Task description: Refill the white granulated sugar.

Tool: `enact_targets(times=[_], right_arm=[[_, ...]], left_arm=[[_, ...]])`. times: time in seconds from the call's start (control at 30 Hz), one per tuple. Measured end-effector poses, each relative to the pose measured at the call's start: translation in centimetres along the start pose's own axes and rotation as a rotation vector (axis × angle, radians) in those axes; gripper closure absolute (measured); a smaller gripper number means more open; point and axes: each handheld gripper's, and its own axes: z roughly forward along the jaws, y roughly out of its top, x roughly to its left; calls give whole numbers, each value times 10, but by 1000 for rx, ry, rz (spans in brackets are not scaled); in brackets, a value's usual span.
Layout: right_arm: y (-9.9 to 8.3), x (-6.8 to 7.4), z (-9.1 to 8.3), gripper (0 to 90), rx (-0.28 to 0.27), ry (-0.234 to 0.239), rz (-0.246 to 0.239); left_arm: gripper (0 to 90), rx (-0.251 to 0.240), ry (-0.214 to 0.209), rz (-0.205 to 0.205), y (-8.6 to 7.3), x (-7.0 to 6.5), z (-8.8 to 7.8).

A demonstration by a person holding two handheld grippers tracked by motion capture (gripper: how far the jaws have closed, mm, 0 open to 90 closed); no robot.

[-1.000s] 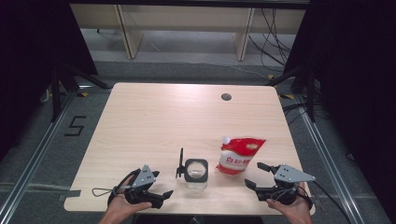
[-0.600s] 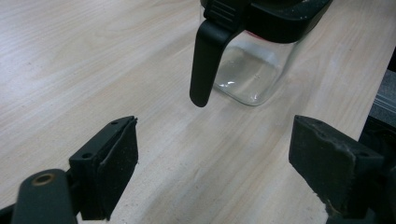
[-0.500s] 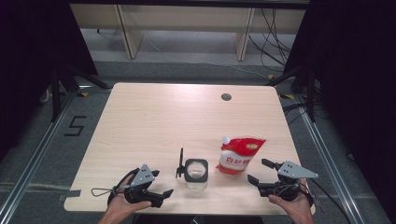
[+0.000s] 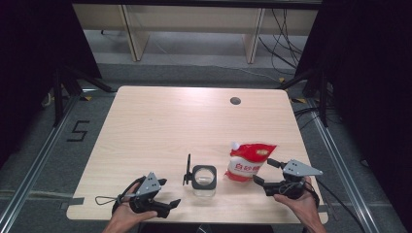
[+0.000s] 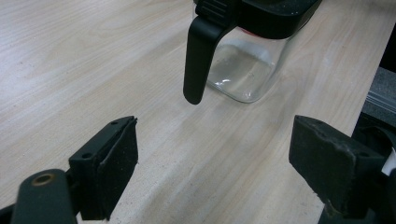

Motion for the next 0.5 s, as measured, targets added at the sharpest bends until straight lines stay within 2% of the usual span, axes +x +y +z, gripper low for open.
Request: enact_targets(times=[0.03, 0.07, 0.1, 0.13, 0.17, 0.2, 0.23, 0.27, 0.3, 0.33, 0.37, 0.4, 0.43, 0.5], right_arm=[[1, -4, 3, 156, -6, 3, -20], [1, -3, 4, 155, -8, 10, 1], [3, -6, 5, 156, -14, 11, -14], [3, -6, 6, 156, -20, 16, 5], [5, -10, 8, 158, -25, 39, -21], [5, -12, 10, 158, -51, 23, -47], [5, -12, 12, 159, -49, 39, -24], [5, -13, 14, 162, -52, 60, -28], [5, -11, 15, 169, -38, 76, 0], [5, -13, 15, 180, -35, 69, -25], [6, -12, 16, 203, -39, 86, -14], [6, -14, 17, 223, -53, 87, -38], [7, -13, 18, 247, -66, 103, -36], [7, -12, 17, 319, -56, 130, -40]], left_arm=[[152, 6, 2, 2, 0, 0, 0], [152, 8, -2, -8, 0, 0, 0], [152, 9, -1, -23, 0, 0, 0], [152, 10, 0, -21, 0, 0, 1], [152, 11, 2, -21, 0, -1, 1], [152, 9, 2, -20, 0, 0, 1], [152, 9, 2, -20, 0, -1, 1], [152, 8, 6, -22, 0, -1, 1], [152, 5, 4, -26, 0, -1, 1], [152, 6, 0, -29, 0, -1, 1], [152, 5, 0, -30, 0, -1, 1], [152, -3, 3, -35, -1, -1, 2], [152, -2, 4, -35, -1, -1, 2], [152, 11, 6, -21, -1, -1, 1]])
